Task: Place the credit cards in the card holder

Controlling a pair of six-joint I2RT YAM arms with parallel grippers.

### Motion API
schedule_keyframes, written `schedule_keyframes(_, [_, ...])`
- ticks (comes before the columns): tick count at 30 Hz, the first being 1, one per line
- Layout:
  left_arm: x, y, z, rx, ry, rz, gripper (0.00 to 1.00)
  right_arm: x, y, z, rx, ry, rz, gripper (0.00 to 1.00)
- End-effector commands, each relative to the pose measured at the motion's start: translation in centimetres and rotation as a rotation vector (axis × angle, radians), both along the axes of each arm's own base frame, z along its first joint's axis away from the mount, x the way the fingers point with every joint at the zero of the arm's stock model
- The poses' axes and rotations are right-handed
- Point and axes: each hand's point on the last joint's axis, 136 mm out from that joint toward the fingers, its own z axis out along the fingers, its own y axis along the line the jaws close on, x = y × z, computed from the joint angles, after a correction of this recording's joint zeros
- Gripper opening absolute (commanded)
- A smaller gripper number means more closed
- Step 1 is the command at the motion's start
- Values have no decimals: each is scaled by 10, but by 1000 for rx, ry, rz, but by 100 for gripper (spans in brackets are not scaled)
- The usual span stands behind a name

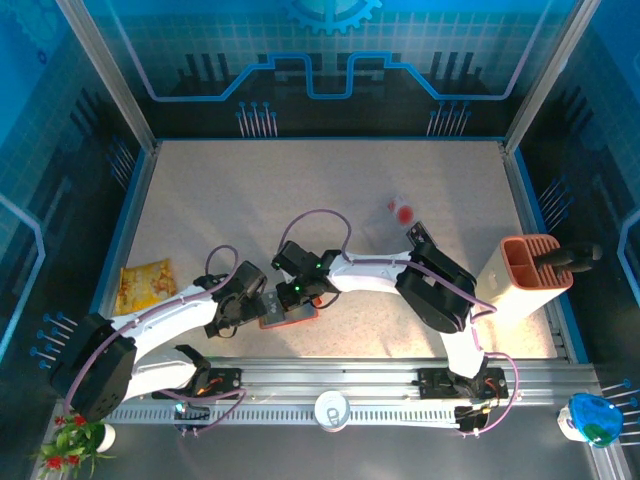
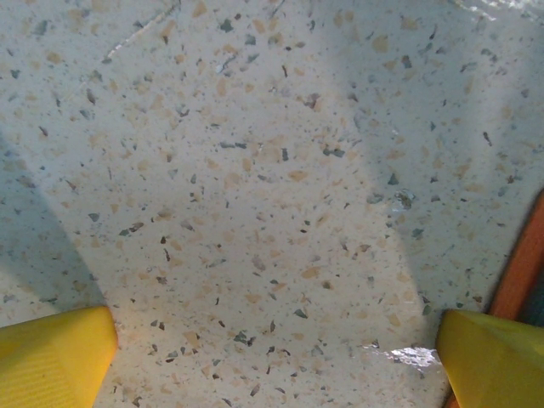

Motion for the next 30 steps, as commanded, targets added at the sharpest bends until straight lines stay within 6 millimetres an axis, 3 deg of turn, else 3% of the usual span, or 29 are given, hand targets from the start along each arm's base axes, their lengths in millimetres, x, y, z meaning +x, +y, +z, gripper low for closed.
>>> schedule_keyframes(1, [-5,-11,-15,-66,28,-11,99,-18,22,13,146,91,23,0])
schedule_keyframes(7, [3,-5,11,-47,-40,-16,99,-4,3,32,168,37,-43,0])
schedule_keyframes(12, [7,8,29,0,-89,4,99,-3,-8,36,137,-7,-58,0])
schedule_keyframes(30, [0,9,5,18,-6,8,99,-5,-3,4,18,-17,-37,0])
